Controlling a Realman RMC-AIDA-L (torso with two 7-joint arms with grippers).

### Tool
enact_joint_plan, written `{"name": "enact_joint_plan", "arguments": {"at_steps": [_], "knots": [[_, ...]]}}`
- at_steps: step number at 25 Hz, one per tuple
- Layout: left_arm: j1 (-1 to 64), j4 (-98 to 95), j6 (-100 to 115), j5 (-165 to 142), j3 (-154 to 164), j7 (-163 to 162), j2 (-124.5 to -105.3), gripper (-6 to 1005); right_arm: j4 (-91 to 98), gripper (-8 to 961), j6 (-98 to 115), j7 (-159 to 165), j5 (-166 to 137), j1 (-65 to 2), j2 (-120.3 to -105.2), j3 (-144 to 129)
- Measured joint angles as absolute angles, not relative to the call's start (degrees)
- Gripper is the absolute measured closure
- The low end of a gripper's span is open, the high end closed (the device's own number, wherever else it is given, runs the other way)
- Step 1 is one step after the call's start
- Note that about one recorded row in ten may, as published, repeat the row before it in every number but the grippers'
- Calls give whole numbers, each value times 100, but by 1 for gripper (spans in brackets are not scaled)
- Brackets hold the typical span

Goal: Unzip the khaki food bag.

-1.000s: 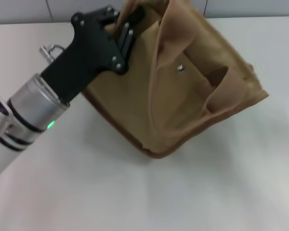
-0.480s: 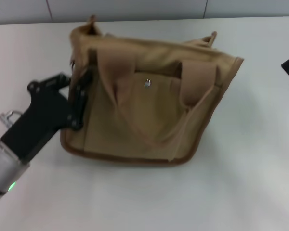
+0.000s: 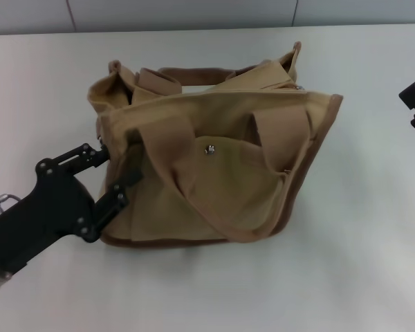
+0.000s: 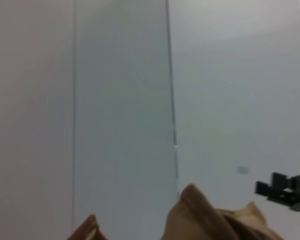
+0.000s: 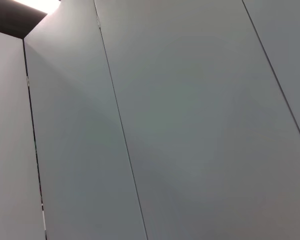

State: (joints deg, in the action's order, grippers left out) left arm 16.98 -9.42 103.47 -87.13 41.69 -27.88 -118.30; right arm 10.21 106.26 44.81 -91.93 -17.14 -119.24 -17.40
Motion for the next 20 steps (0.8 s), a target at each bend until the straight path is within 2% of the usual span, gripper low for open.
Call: {"name": "enact_joint_plan", "arguments": {"at_steps": [5, 6, 10, 12, 13, 15, 16, 18, 20], "knots": [[1318, -1520, 10542, -8753, 4221, -3165, -11770, 633, 1047, 352, 10649, 4483, -9194, -1713, -11914, -1739], [1145, -1693, 10687, -8730, 4195, -3362, -11670, 604, 1124, 352, 10797, 4489, -9226, -1686, -11914, -1770], [1036, -1783, 10927, -8729, 4173, -3553, -11534, 468, 1491, 353, 11122, 4704, -9462, -1667, -11916, -2022], [969, -1855, 11195, -8752, 4210, -3826, -11308, 400, 1929, 353, 11364, 4922, -9862, -1664, -11916, -2333], [969, -1855, 11195, -8752, 4210, -3826, -11308, 362, 2259, 353, 11540, 5007, -10347, -1663, -11915, -2631], [969, -1855, 11195, -8752, 4210, -3826, -11308, 286, 2399, 307, 11599, 5033, -10632, -1671, -11913, -2769], [956, -1941, 11366, -8774, 4746, -4033, -11110, 249, 2532, 284, 11638, 5067, -10905, -1685, -11911, -2891], [1039, -2007, 11339, -8776, 5314, -4075, -11101, 173, 2745, 238, 11602, 5312, -11461, -1773, -11909, -3032], [1141, -2028, 11259, -8799, 5696, -4101, -11114, 169, 2763, 192, 11565, 5421, -11569, -1820, -11909, -3041]]}}
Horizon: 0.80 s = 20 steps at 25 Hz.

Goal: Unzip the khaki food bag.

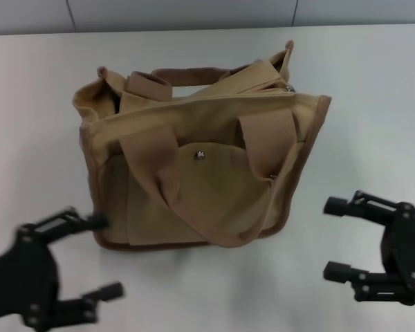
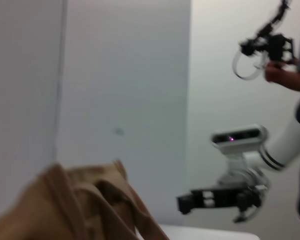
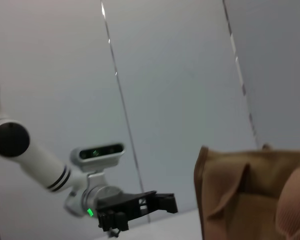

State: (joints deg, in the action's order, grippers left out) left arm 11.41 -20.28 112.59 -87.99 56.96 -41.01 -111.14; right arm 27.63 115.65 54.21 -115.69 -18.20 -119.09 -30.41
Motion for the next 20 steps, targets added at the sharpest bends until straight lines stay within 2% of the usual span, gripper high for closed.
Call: {"name": "enact_joint_plan", "arguments": {"at_steps": [3, 20], "knots": [[1398, -2016, 11013, -9150, 5862, -4139, -11226, 166, 2781, 110, 11460, 5576, -11746, -1927, -11908, -3049], [1393, -2030, 10960, -9183, 5701, -4155, -11225, 170, 2792, 110, 11284, 5637, -11777, -2030, -11931, -3025]]}}
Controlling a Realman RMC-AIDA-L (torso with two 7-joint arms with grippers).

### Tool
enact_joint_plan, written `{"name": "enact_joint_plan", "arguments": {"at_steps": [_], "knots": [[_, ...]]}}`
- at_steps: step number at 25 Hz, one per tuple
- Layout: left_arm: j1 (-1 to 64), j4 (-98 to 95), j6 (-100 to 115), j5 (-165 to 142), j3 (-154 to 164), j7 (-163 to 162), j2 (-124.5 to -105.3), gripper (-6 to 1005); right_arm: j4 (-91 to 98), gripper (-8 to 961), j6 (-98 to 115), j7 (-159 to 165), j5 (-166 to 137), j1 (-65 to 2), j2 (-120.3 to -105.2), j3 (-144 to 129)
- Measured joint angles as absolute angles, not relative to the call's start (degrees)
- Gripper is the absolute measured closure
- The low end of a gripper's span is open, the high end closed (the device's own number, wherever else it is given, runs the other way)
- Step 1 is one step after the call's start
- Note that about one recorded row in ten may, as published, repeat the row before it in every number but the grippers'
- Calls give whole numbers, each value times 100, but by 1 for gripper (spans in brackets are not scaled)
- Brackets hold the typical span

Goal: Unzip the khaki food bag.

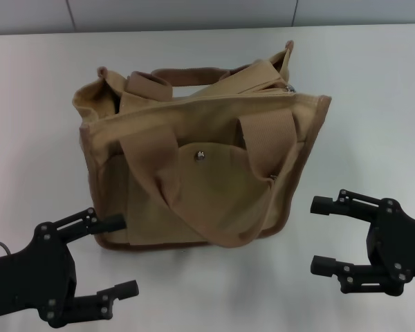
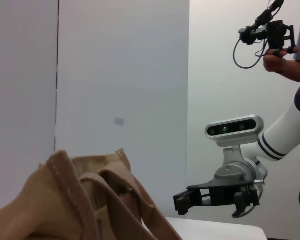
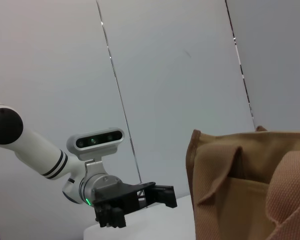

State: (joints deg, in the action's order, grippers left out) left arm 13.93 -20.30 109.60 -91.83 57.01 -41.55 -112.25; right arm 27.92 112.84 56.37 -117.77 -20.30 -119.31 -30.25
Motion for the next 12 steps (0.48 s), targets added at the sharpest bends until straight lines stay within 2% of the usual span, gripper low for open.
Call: {"name": "enact_joint_plan", "arguments": {"at_steps": [12], "knots": [[1379, -2030, 10967, -9198, 5670, -4153, -11253, 170, 2749, 110, 11221, 5572, -11733, -2057, -11946, -2995]]}}
